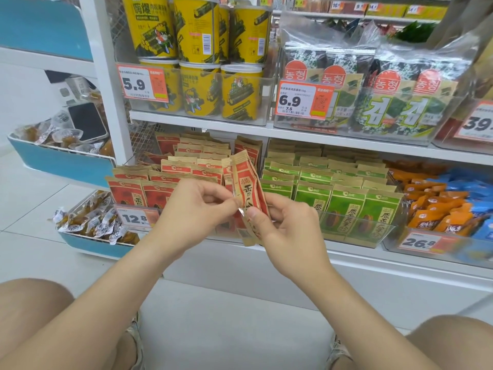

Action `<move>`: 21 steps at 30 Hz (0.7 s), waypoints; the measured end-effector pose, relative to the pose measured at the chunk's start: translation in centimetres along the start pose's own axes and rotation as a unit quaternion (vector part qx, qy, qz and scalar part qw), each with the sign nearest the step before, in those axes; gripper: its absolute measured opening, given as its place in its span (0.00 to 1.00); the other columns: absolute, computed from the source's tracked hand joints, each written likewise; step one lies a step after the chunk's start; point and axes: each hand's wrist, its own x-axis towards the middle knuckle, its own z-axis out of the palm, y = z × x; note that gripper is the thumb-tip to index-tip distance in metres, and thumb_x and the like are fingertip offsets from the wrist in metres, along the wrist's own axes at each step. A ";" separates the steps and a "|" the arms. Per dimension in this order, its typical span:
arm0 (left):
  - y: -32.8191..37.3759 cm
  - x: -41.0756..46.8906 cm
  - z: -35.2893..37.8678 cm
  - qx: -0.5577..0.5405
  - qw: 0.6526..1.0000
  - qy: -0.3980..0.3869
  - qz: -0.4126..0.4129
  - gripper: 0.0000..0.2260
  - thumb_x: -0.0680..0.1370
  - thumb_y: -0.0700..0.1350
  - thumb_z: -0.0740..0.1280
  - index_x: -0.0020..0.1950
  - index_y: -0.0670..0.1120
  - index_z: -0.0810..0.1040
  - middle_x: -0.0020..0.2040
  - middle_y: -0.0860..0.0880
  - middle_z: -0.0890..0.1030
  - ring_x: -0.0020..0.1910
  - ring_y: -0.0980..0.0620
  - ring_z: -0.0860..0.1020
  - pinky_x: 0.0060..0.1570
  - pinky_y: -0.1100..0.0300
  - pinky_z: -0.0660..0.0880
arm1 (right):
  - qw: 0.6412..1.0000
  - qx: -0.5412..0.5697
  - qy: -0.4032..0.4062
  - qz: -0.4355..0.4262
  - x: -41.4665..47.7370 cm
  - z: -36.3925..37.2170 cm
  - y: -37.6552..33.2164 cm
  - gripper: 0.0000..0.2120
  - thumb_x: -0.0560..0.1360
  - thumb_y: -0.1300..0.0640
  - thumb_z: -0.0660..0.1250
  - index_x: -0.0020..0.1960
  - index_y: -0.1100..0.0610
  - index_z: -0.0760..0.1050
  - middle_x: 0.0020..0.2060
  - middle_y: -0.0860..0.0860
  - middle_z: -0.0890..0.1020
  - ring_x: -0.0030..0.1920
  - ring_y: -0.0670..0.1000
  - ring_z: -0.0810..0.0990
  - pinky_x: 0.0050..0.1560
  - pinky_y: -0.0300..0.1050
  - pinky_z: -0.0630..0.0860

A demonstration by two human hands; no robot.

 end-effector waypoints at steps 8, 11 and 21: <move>-0.5 0.2 0.6 0.059 0.993 0.079 0.062 0.05 0.79 0.47 0.77 0.43 0.51 0.87 0.41 0.57 0.88 0.40 0.58 0.87 0.45 0.57 0.84 | 0.992 0.106 -0.029 0.059 0.4 0.4 -0.4 0.14 0.84 0.62 0.69 0.67 0.51 0.84 0.52 0.42 0.90 0.55 0.46 0.88 0.59 0.58 0.85; -0.7 0.0 1.0 0.043 0.996 0.044 0.057 0.07 0.79 0.53 0.76 0.47 0.52 0.83 0.47 0.56 0.88 0.42 0.55 0.87 0.47 0.48 0.86 | 0.988 0.137 -0.028 0.072 0.4 0.3 -0.7 0.14 0.85 0.62 0.68 0.68 0.52 0.83 0.55 0.44 0.89 0.58 0.45 0.87 0.61 0.56 0.85; -0.7 -0.8 1.7 -0.105 0.989 -0.102 0.038 0.11 0.87 0.53 0.66 0.58 0.45 0.74 0.52 0.44 0.82 0.52 0.40 0.83 0.61 0.30 0.79 | 0.970 0.204 -0.024 0.126 0.6 -0.6 -1.1 0.08 0.84 0.55 0.70 0.59 0.53 0.86 0.51 0.50 0.90 0.54 0.51 0.89 0.58 0.60 0.86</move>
